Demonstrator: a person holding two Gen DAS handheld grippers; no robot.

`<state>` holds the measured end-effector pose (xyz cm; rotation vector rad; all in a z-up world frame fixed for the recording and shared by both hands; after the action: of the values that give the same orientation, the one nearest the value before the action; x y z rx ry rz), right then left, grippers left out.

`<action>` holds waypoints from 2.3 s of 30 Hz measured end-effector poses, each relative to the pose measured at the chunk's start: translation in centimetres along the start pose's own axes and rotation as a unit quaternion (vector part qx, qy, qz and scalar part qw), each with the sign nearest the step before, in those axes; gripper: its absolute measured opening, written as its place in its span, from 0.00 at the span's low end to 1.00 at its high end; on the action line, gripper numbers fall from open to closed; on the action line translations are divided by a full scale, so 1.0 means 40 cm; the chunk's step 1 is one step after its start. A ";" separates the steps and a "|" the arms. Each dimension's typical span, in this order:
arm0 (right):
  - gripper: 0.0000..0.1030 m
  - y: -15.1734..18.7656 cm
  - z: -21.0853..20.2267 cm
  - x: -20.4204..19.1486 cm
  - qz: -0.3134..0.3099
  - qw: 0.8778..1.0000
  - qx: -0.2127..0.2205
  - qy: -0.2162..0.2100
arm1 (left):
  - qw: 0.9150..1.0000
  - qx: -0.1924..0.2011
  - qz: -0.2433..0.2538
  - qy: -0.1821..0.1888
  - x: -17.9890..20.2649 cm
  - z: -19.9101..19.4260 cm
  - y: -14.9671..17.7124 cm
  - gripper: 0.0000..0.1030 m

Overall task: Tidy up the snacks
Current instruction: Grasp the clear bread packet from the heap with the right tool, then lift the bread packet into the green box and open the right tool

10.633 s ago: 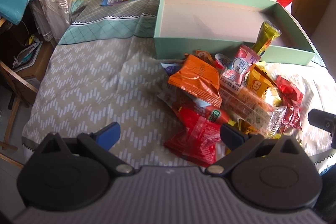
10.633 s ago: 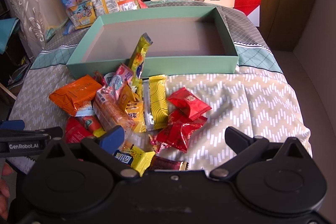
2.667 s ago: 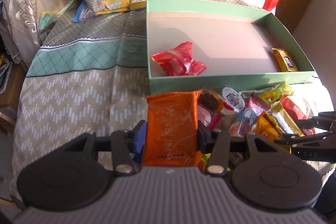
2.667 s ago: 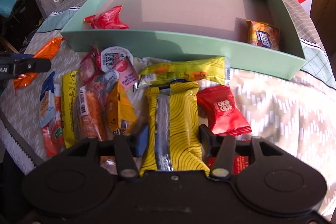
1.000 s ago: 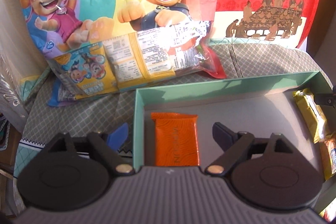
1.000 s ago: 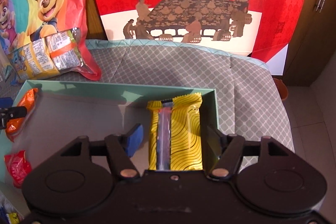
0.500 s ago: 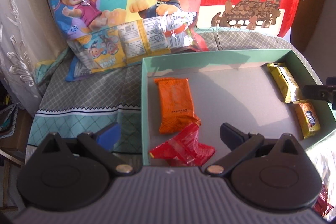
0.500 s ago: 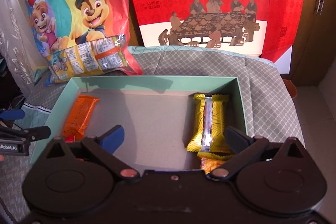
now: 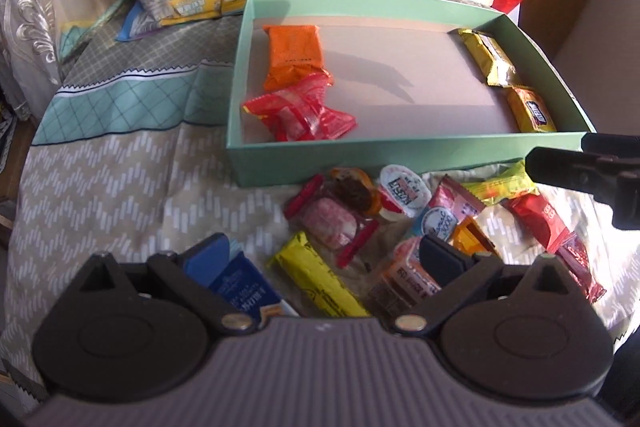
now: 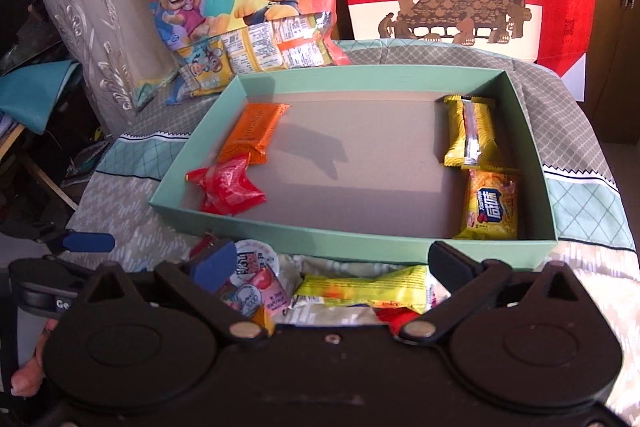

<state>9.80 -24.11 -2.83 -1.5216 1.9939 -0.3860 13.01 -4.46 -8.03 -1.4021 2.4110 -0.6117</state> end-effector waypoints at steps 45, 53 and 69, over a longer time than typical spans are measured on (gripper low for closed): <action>0.38 0.263 0.068 -0.042 0.080 0.983 -0.148 -0.077 | 0.991 -0.024 0.026 0.125 0.227 0.017 0.174 0.34; 0.35 0.269 0.085 -0.058 0.067 0.985 -0.149 -0.060 | 0.991 -0.023 0.037 0.129 0.231 0.018 0.175 0.34; 0.34 0.099 -0.011 -0.081 0.045 0.991 -0.100 -0.078 | 0.988 0.042 0.040 0.144 0.198 -0.084 0.031 0.34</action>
<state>7.03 -19.90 -3.80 -1.5245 2.0157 -0.0287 6.74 -10.10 -5.99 -1.2492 2.6109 -0.9403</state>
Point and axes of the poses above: each gripper's, at about its wrist camera, not at the fingertips, and z roughly the way its jaws point, x to its right, y to its underside, the point moved 7 cm from there along z, roughly the way its jaws point, and after that the axes turned 11 degrees about z, right-handed, at the moved point
